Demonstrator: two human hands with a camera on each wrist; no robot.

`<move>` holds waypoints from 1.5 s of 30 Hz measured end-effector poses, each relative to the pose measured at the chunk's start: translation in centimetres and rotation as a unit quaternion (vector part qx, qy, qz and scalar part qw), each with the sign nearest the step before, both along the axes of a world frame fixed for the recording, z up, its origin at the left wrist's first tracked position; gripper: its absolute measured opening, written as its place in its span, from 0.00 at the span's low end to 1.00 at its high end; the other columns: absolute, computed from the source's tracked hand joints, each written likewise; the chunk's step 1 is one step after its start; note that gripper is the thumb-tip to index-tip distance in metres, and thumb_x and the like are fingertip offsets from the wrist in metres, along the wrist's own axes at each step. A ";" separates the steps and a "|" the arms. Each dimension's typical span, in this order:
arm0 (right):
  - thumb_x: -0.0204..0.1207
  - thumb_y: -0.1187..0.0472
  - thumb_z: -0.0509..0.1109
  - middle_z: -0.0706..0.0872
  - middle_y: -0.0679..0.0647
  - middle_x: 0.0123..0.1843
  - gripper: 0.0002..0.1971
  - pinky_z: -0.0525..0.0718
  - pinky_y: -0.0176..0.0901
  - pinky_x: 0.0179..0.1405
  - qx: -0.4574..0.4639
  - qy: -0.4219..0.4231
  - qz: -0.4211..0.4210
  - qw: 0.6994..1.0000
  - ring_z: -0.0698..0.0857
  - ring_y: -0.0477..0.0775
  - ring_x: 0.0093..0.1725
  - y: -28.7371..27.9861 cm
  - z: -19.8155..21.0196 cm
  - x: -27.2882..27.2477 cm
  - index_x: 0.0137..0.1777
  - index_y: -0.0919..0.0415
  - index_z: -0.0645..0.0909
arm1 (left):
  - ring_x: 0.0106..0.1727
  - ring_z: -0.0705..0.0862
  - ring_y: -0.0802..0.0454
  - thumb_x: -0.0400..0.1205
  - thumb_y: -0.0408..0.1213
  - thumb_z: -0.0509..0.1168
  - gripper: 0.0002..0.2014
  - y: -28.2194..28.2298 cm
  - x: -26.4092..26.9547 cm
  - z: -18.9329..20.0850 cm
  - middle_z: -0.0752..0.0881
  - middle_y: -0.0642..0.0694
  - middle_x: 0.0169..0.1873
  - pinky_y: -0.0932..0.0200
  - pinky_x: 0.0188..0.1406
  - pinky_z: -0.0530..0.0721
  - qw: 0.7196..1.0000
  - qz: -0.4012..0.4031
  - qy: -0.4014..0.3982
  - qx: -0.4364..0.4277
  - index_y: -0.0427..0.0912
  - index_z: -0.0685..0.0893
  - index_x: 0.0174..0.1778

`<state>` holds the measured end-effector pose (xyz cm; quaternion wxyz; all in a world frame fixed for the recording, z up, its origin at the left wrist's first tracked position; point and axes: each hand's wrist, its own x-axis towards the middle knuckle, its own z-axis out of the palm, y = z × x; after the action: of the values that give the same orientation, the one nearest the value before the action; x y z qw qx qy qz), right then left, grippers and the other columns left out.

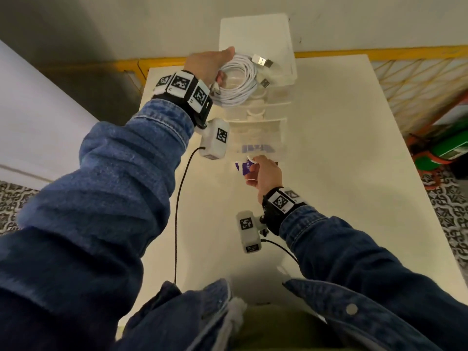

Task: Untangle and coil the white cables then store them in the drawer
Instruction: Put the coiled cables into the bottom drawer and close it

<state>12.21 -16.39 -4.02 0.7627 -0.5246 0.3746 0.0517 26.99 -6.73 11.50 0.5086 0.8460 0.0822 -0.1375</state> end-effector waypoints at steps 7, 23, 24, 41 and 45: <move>0.73 0.61 0.66 0.76 0.53 0.27 0.07 0.73 0.41 0.23 0.008 0.012 -0.032 0.999 0.74 0.53 0.22 0.4 0.1 -2.6 0.34 0.60 0.76 | 0.24 0.69 0.56 0.83 0.55 0.57 0.22 -0.4 -0.3 0.7 0.73 0.55 0.06 0.61 0.31 0.70 0.998 -0.030 0.010 0.058 0.45 0.72 0.28; 0.76 0.55 0.62 0.81 0.55 0.33 0.11 0.75 0.42 0.24 -0.048 0.001 0.009 0.999 0.79 0.55 0.26 -0.4 -0.1 -5.9 0.47 0.64 0.79 | 0.23 0.69 0.55 0.84 0.57 0.52 0.22 0.2 -0.4 0.3 0.73 0.55 0.08 0.59 0.30 0.69 0.995 -0.086 -0.006 0.047 0.47 0.74 0.29; 0.76 0.53 0.61 0.81 0.55 0.32 0.13 0.74 0.42 0.24 -0.064 0.011 0.005 0.998 0.79 0.55 0.26 -0.8 -0.4 -6.0 0.46 0.63 0.80 | 0.23 0.69 0.56 0.84 0.57 0.53 0.21 0.4 -0.5 0.2 0.74 0.54 0.10 0.60 0.29 0.69 0.996 -0.085 -0.010 0.027 0.48 0.75 0.31; 0.83 0.55 0.54 0.78 0.65 0.70 0.20 0.69 0.46 0.69 -0.335 -0.033 0.153 0.929 0.76 0.64 0.69 -6.5 2.0 -1.0 0.68 0.67 0.74 | 0.15 0.69 0.58 0.77 0.44 0.72 0.09 -0.3 -7.8 -7.8 0.77 0.44 0.25 0.67 0.16 0.65 0.987 -0.021 0.034 -0.153 0.44 0.90 0.48; 0.82 0.54 0.55 0.85 0.68 0.53 0.17 0.78 0.69 0.62 -0.315 -0.034 0.153 0.936 0.83 0.72 0.55 -7.2 -1.4 0.4 0.50 0.66 0.81 | 0.14 0.69 0.58 0.77 0.46 0.72 0.09 -1.9 -7.1 -9.4 0.76 0.46 0.22 0.69 0.13 0.64 0.989 -0.031 0.055 -0.132 0.45 0.89 0.45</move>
<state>12.66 -23.58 -5.46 0.5532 -0.7907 0.2608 0.0296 19.89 -8.60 2.06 0.6063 0.7645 0.0647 -0.2094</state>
